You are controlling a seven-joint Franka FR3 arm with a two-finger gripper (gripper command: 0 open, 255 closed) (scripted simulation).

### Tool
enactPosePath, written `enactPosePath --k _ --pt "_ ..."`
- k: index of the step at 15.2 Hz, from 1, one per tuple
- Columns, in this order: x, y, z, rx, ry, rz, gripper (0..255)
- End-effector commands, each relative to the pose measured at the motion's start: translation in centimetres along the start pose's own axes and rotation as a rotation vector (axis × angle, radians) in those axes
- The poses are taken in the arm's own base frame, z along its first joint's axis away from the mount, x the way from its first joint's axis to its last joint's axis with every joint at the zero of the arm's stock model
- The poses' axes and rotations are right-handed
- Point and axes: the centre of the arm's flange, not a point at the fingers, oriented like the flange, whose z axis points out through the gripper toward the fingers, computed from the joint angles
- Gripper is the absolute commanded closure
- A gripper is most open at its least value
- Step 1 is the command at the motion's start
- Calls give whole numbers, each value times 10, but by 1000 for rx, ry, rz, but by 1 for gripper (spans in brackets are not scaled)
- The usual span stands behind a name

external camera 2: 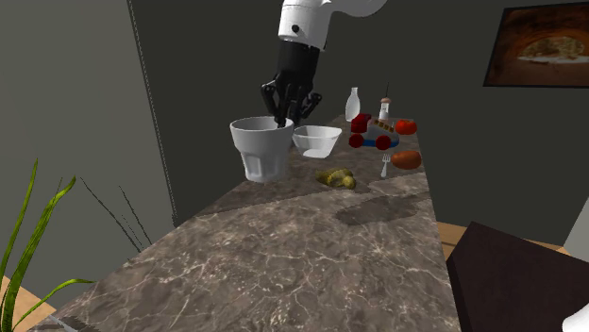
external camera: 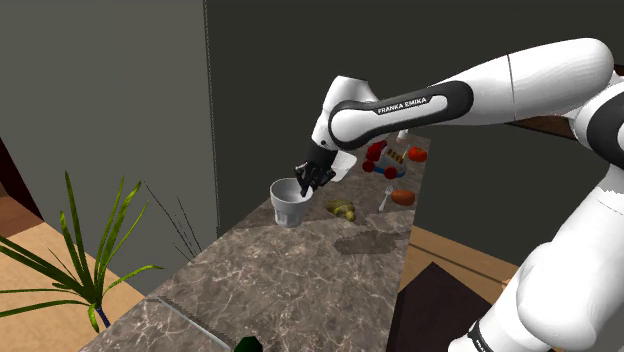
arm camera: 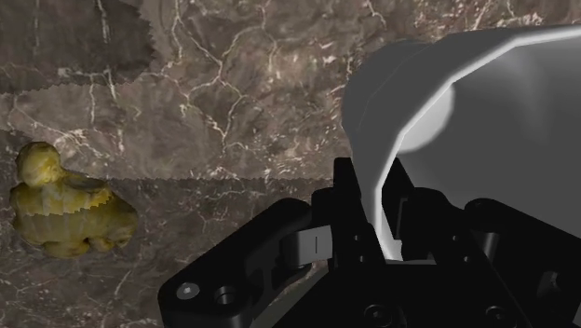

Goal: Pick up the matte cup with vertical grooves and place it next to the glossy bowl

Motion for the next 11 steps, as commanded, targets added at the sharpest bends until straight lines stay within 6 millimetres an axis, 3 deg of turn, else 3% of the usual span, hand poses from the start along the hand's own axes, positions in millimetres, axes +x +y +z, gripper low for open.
enactPosePath --k 1,4,11 --pt "1 -2 -11 0 0 0 255" --pt "2 -4 -23 0 0 0 255" --pt "65 62 -31 0 0 0 255"
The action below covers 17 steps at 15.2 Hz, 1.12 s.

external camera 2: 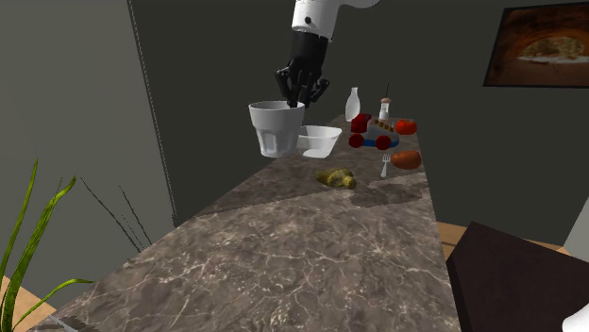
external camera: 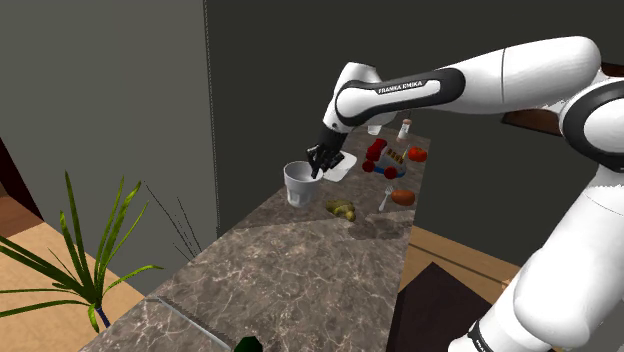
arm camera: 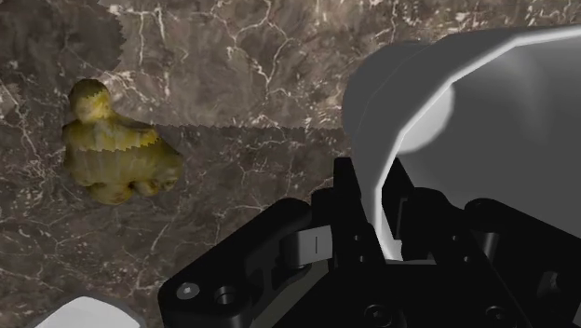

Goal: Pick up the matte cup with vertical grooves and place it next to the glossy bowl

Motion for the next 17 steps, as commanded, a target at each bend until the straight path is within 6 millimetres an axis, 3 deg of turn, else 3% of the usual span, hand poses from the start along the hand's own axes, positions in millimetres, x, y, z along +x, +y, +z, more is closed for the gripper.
enactPosePath --k 1,17 --pt "18 21 -1 0 0 -1 255" --pt "164 173 -18 0 0 -1 255"
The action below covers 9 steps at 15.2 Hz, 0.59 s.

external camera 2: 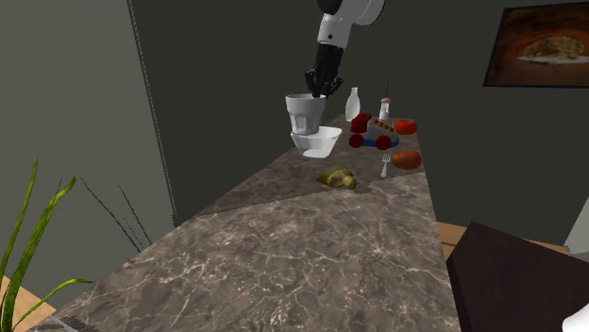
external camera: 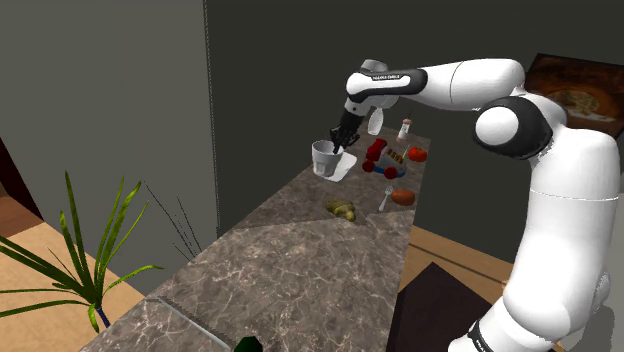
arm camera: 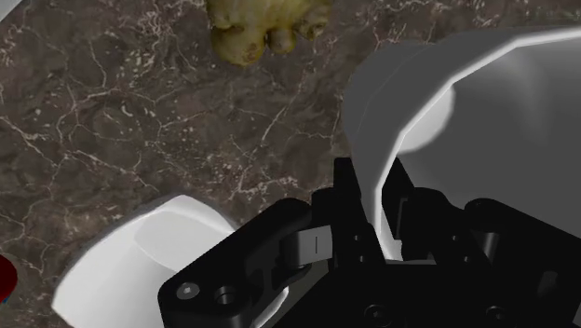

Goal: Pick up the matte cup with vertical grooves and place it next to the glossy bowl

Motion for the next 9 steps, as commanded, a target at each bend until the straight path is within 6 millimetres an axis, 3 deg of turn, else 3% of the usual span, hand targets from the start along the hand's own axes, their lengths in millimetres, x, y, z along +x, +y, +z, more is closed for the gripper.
enactPosePath --k 1,6,9 --pt "16 18 -3 0 1 -1 255" --pt "63 67 -8 0 1 -1 255" --pt "62 70 7 0 1 -1 255"
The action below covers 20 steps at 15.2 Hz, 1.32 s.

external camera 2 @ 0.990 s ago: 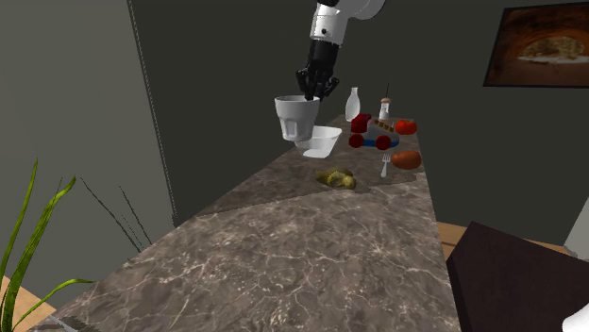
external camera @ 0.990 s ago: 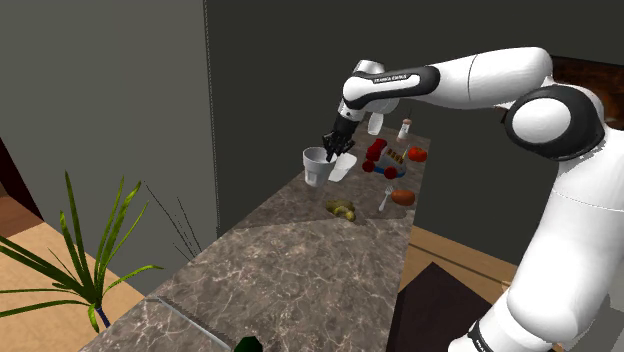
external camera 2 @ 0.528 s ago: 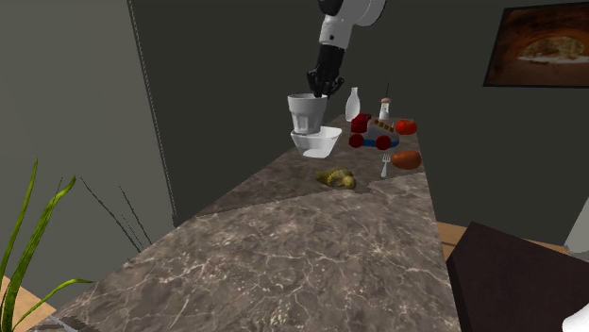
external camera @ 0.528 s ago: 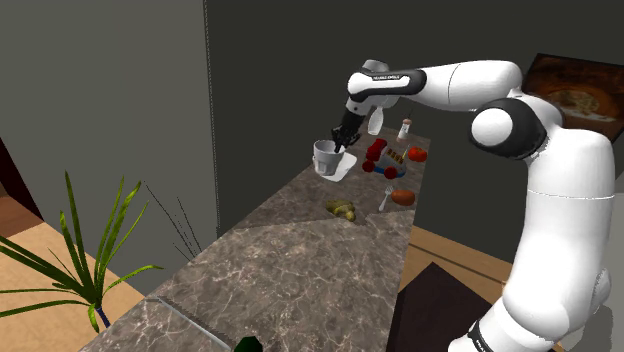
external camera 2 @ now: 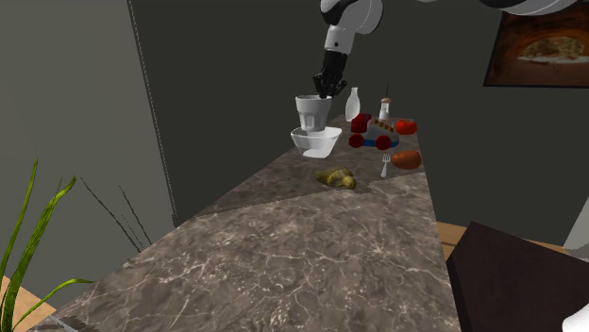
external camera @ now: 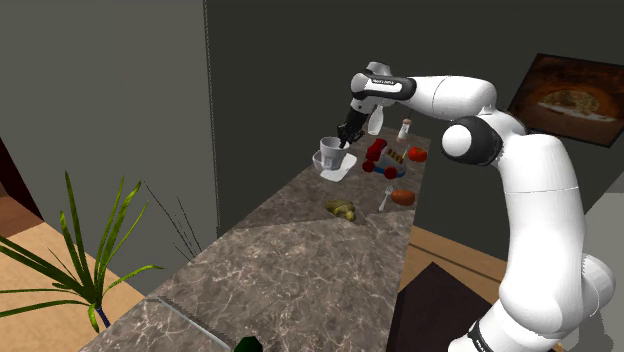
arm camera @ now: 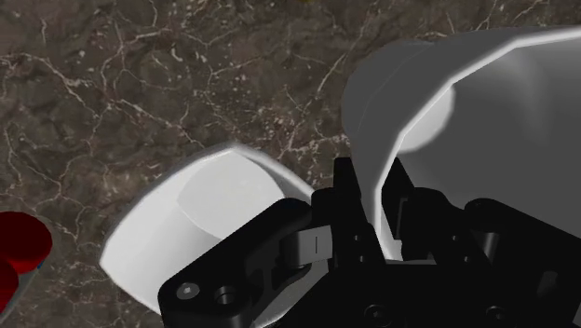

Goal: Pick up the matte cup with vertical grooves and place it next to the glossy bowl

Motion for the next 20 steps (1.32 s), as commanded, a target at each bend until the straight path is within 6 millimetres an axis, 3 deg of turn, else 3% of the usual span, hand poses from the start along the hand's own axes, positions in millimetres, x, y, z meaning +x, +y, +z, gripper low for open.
enactPosePath --k 1,20 --pt "1 3 9 0 1 -1 255" --pt "-7 20 108 0 1 -1 255"
